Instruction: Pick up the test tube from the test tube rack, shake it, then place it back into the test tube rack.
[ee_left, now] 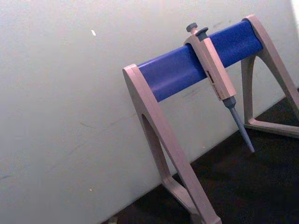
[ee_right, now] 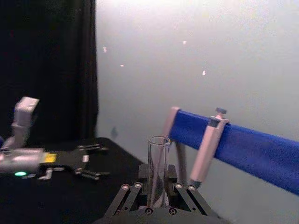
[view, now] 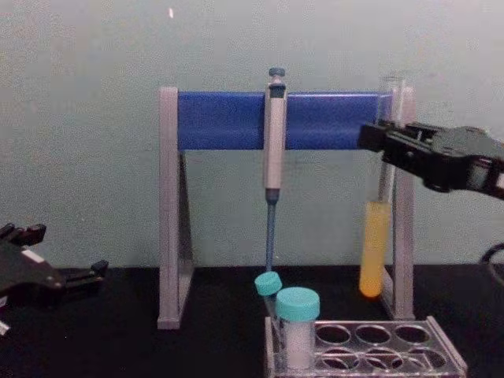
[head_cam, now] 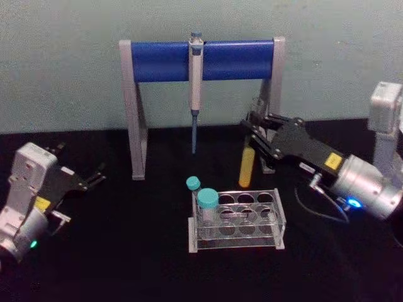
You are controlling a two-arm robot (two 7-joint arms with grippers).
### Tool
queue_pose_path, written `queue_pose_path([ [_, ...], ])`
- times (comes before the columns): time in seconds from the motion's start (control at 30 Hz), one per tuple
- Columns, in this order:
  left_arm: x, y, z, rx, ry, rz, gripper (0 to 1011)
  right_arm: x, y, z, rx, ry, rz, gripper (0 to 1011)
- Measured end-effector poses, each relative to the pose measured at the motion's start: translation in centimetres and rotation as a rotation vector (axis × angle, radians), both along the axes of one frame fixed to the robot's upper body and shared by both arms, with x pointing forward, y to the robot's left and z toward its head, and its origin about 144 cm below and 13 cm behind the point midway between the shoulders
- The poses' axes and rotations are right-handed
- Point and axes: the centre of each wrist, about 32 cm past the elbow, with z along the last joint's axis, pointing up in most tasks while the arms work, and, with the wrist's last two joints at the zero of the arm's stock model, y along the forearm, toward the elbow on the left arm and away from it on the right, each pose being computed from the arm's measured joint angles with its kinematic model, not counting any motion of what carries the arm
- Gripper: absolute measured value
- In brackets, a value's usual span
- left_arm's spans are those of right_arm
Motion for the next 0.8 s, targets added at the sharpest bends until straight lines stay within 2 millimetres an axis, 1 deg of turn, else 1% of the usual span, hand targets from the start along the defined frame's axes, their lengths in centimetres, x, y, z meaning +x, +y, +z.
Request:
queue_pose_path([
  [0.23, 0.0, 0.0, 0.0, 0.0, 0.0, 0.0, 1001, -2.0, -2.3, 0.3, -0.007, 0.024, 0.033, 235],
  [0.4, 0.0, 0.0, 0.0, 0.0, 0.0, 0.0, 1001, -3.2, -3.6, 0.5, -0.047, 0.016, -0.021, 235],
  [0.57, 0.0, 0.0, 0.0, 0.0, 0.0, 0.0, 1001, -3.4, -3.9, 0.7, -0.105, -0.002, -0.105, 235],
  [0.8, 0.0, 0.0, 0.0, 0.0, 0.0, 0.0, 1001, -2.6, -3.5, 1.1, -0.153, -0.02, -0.195, 235],
])
